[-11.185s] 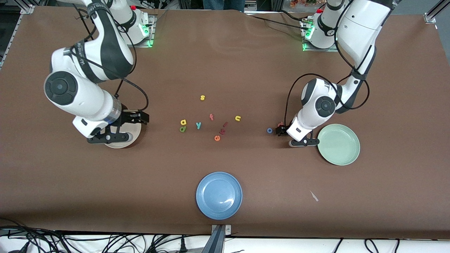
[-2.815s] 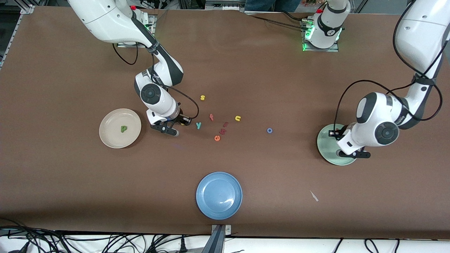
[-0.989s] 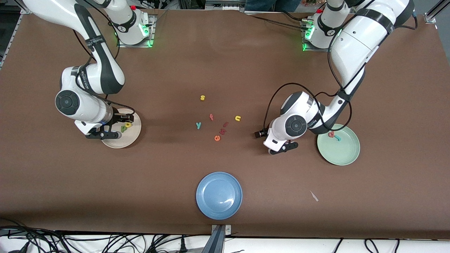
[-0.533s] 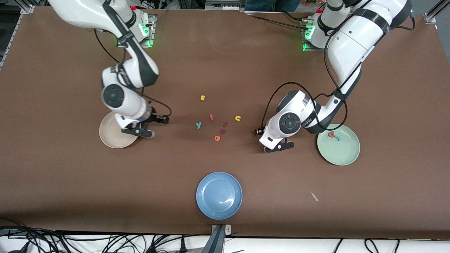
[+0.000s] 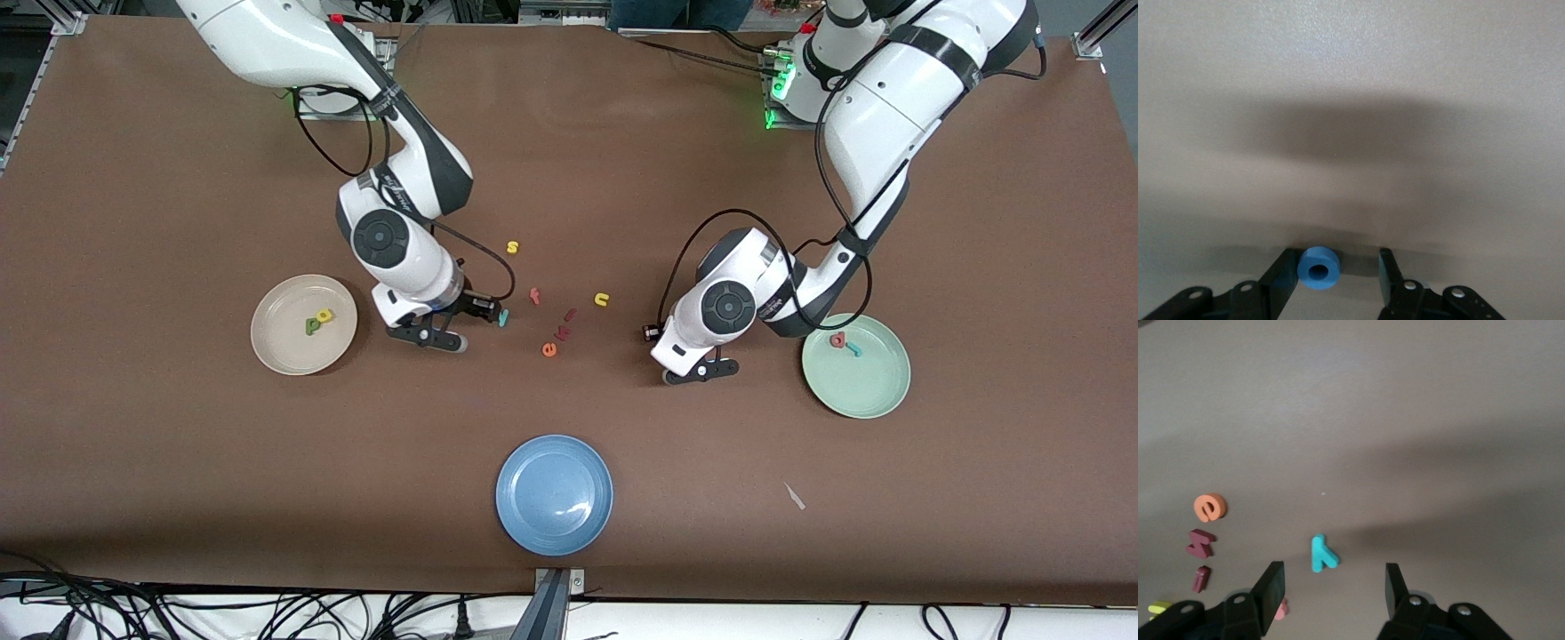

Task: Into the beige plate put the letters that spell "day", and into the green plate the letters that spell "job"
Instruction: 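Grasp the blue o with the left gripper while the right gripper reaches y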

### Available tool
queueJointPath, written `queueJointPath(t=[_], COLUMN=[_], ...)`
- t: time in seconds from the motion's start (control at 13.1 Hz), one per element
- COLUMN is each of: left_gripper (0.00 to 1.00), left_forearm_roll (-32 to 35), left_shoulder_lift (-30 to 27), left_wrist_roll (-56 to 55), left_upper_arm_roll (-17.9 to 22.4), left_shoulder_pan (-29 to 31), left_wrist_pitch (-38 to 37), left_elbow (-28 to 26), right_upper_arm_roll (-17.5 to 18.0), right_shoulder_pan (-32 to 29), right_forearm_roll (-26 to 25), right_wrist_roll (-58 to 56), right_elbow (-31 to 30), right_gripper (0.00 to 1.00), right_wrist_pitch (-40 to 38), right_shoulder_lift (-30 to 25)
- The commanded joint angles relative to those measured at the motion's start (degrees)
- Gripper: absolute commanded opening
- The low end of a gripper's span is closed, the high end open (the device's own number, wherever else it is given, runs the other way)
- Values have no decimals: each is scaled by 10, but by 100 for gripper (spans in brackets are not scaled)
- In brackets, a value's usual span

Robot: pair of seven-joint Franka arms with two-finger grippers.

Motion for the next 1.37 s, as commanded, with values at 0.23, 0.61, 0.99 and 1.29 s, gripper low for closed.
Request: queueJointPath(t=[0.23,0.61,0.99,1.29], left_gripper=[37,12,6,6], left_forearm_roll=[10,10,2,-8], left_shoulder_lift=[2,2,-46,-92], left_wrist_roll=[6,5,32,139], left_upper_arm_roll=[5,5,0,-14], left_shoulder_pan=[-3,-3,37,130], left_wrist_pitch=[10,10,-56,-130], left_elbow=[-7,-6,12,20], right_upper_arm_roll=[-1,-2,-2,-2], right_shoulder_pan=[22,36,37,37], right_forearm_roll=[-69,-73,-83,-83], right_wrist_roll=[28,53,59,59], right_elbow=[35,31,16,10], right_gripper=[70,70,67,55], right_wrist_pitch=[13,40,72,83], right_shoulder_lift=[52,70,80,84])
